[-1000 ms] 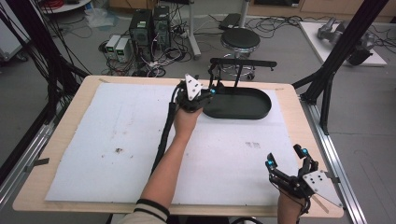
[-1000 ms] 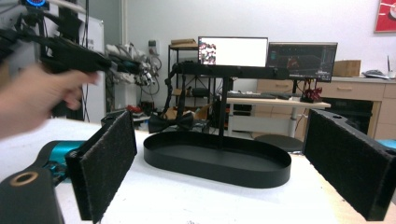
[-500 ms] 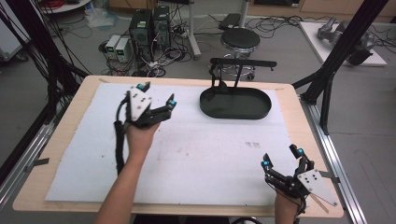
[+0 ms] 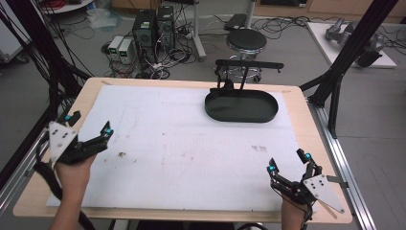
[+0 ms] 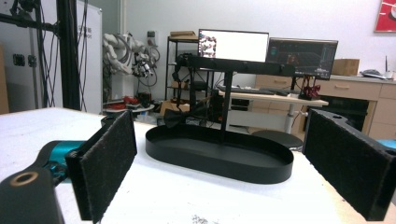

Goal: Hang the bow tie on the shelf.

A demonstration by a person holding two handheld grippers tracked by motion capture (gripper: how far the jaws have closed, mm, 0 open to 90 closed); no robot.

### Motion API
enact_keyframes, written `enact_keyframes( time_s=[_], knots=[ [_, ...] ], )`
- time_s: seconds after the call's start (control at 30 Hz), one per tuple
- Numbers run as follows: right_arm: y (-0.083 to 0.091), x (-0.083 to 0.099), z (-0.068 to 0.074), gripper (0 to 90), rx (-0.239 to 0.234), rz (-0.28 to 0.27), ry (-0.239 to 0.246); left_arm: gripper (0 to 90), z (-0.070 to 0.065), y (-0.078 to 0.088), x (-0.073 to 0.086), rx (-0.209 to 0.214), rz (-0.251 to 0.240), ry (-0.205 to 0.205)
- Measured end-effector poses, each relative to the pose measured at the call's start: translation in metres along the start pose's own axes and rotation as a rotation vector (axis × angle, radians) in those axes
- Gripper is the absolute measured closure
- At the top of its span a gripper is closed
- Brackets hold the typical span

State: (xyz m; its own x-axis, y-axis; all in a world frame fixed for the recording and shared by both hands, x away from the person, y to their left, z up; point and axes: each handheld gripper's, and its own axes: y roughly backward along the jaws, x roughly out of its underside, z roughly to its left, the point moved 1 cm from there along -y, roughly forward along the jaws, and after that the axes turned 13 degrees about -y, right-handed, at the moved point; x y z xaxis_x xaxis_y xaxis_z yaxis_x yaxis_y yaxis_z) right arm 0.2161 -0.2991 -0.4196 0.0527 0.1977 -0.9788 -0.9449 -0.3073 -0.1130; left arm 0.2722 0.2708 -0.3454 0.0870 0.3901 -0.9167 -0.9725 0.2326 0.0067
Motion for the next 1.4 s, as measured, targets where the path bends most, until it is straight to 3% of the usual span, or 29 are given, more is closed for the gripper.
enact_keyframes(
  time_s=[0.1,0.13,0.23,0.37,0.57,0.7,0.87,1.13,1.4],
  knots=[
    [0.000,0.001,0.002,9.0,-0.006,0.010,-0.003,12.3,0.008,0.019,0.016,-0.015,0.007,0.002],
    [0.000,0.001,0.003,9.0,-0.008,0.011,-0.001,12.3,0.012,0.030,0.026,-0.027,0.002,0.026],
    [0.000,0.001,0.004,9.1,-0.011,0.016,0.003,12.3,0.014,0.038,0.036,-0.038,-0.005,0.062],
    [0.002,-0.002,0.004,9.1,-0.004,0.013,-0.014,12.3,0.014,0.047,0.058,-0.050,-0.018,0.112],
    [0.003,-0.001,0.002,9.1,0.010,0.025,-0.010,12.3,0.016,0.048,0.074,-0.037,-0.007,0.154],
    [0.001,0.002,0.001,9.0,0.016,0.038,-0.007,12.3,0.017,0.051,0.080,-0.025,0.005,0.154],
    [0.000,0.005,0.000,9.1,0.018,0.051,0.001,12.4,0.024,0.056,0.085,-0.047,-0.006,0.187],
    [0.000,0.004,0.003,9.1,0.010,0.050,0.005,12.4,0.020,0.057,0.082,-0.018,-0.030,0.177],
    [-0.001,0.005,0.005,9.0,0.005,0.053,0.007,12.4,0.020,0.058,0.081,-0.016,-0.042,0.183]
  ],
)
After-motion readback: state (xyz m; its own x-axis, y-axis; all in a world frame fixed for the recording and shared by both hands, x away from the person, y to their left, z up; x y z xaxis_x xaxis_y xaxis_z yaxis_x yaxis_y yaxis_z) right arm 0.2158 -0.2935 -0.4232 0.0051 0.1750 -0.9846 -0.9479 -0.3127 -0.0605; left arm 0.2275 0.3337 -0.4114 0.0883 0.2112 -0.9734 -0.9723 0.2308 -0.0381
